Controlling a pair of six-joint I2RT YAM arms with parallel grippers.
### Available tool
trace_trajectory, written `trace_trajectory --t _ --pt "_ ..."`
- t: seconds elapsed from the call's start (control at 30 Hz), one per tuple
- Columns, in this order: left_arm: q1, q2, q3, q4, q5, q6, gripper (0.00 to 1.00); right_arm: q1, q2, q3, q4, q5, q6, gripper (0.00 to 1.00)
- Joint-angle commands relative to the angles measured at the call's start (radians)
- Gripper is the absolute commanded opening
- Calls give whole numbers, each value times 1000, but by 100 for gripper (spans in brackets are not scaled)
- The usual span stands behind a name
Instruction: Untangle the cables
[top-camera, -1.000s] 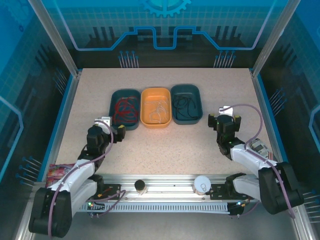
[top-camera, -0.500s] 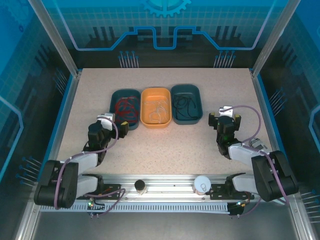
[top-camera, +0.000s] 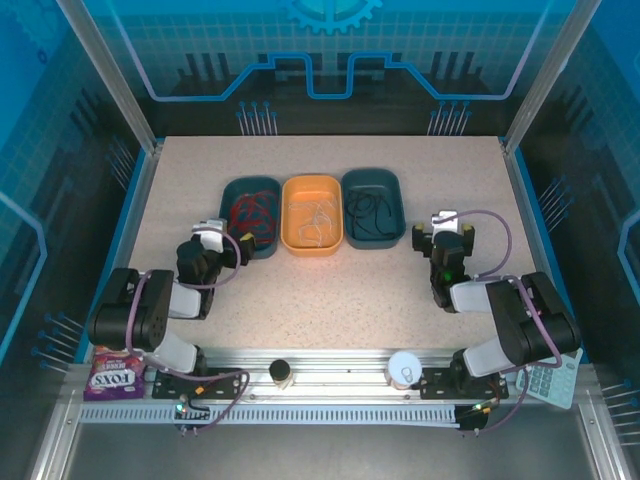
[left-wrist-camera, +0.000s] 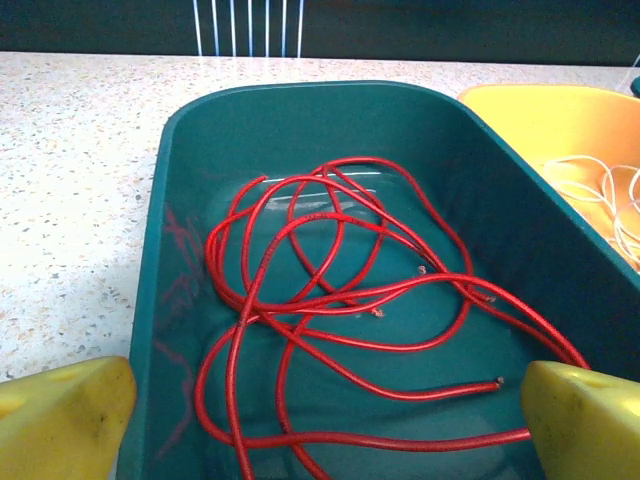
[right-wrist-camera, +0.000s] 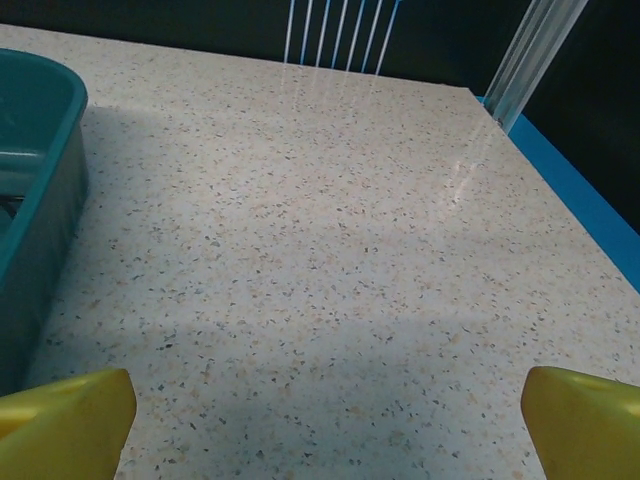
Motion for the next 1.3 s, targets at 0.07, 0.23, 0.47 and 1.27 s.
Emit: trace_trajectory --t 0.07,0.23,0.47,1.27 --pt "15 8 43 15 1 -36 99 -14 5 7 101 -36 -22 100" --pt "17 4 117 -126 3 -39 99 -17 22 13 105 -119 -49 100" --pt "24 2 139 -168 32 -35 99 -96 59 33 52 -348 -19 100" --pt "21 1 137 -169 -37 -51 99 -110 69 36 68 -244 32 100"
